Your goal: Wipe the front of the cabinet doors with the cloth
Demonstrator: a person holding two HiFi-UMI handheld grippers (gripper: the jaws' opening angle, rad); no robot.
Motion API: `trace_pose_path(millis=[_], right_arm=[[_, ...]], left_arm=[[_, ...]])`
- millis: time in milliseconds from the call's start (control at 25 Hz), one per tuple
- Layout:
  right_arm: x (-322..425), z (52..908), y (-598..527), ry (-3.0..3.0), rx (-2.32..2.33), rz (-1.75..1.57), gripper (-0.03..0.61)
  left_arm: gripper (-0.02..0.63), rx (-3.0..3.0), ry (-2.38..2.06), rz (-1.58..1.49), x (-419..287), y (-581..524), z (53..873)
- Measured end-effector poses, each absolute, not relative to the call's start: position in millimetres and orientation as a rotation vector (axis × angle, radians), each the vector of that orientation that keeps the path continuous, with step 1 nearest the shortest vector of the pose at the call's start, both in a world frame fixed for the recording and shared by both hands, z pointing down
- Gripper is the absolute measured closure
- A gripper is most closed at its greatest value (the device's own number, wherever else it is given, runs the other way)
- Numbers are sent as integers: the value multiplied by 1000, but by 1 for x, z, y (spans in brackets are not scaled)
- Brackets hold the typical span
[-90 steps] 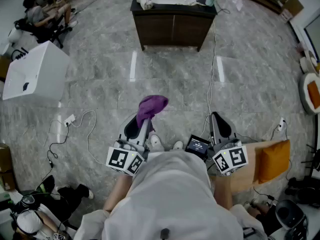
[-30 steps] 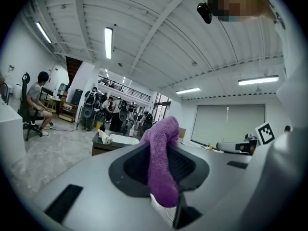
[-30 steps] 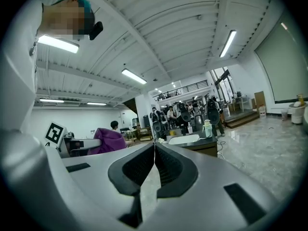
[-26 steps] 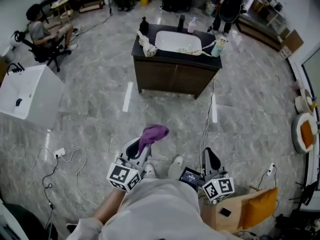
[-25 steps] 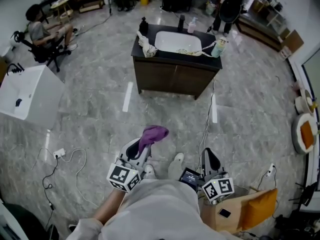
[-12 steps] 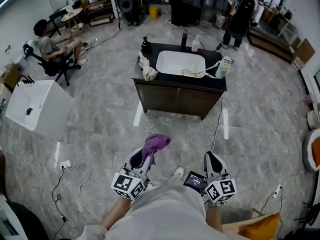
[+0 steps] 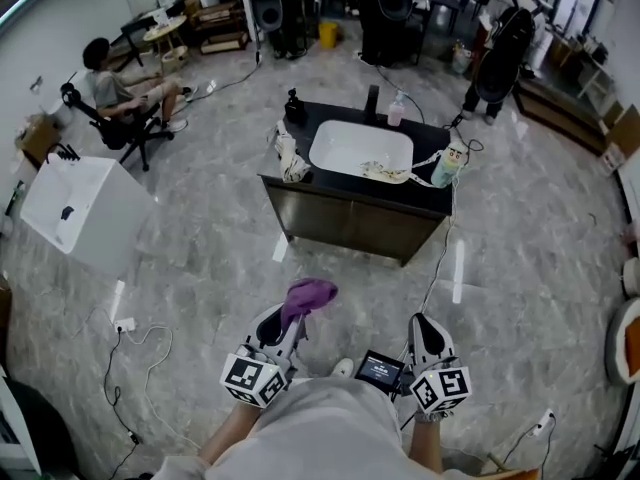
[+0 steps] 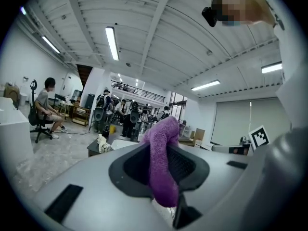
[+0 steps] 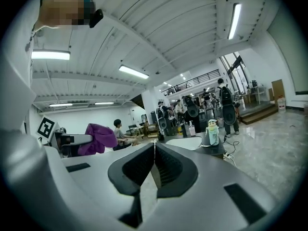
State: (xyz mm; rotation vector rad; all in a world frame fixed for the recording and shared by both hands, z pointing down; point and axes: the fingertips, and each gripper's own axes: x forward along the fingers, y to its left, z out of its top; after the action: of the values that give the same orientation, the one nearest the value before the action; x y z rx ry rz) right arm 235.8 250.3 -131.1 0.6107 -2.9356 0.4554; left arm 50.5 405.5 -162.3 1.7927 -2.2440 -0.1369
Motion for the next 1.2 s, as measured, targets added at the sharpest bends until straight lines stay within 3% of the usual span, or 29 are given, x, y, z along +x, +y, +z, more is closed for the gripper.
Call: trace_pose_path(millis=[560, 960, 1200], right_arm=[[178, -124, 159, -2835, 851, 469, 551], [105, -133, 91, -2734, 941, 299, 551], [91, -110, 60, -2696, 965, 319, 551]], left_arm=[[526, 1925, -2018, -133, -29, 275, -129], [526, 2109, -1831, -115, -117, 170, -125], [526, 2091, -1733, -30, -131, 144, -87]])
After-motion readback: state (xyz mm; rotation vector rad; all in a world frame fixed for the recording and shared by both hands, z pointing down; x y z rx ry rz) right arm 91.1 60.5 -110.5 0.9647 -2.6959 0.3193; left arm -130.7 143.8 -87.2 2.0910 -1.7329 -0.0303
